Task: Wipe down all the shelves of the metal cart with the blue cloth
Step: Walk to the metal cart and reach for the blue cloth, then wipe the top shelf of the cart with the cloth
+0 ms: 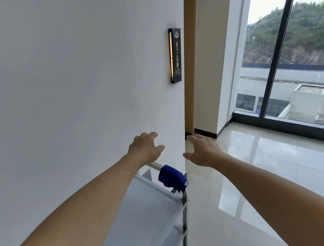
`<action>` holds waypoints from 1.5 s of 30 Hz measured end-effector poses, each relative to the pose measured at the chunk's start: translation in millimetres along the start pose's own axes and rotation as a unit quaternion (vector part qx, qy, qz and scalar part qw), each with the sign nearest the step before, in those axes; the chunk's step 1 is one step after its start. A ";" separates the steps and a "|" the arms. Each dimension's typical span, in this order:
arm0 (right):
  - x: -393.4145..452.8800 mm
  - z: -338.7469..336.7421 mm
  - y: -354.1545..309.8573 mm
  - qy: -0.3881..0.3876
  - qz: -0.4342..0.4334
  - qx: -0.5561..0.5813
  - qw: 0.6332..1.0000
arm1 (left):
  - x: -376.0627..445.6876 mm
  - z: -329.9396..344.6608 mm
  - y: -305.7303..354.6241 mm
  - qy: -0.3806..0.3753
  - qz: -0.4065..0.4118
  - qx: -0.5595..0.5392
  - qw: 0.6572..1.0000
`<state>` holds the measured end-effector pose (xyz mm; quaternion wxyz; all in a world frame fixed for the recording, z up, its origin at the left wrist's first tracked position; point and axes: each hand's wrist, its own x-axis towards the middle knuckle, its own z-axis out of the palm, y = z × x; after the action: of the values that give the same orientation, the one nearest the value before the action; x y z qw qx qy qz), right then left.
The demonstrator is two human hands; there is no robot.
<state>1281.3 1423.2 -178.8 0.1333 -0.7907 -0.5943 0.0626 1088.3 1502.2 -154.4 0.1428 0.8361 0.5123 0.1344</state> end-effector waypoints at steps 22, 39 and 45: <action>183.0 221.8 36.8 -0.267 -0.113 -0.009 0.957 | 104.3 172.3 -85.6 -0.091 -0.241 -0.035 0.966; 153.7 267.6 37.0 -0.122 -0.066 0.105 0.985 | 77.0 200.0 -138.8 -0.081 -0.259 -0.074 0.960; 137.5 258.7 14.4 -0.055 -0.119 0.108 0.985 | 64.8 182.8 -161.0 -0.083 -0.266 -0.059 0.958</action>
<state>1267.3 1586.3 -422.2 0.1917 -0.6908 -0.6800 0.1539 1052.9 1611.7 -378.7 0.2650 0.6677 0.6938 0.0515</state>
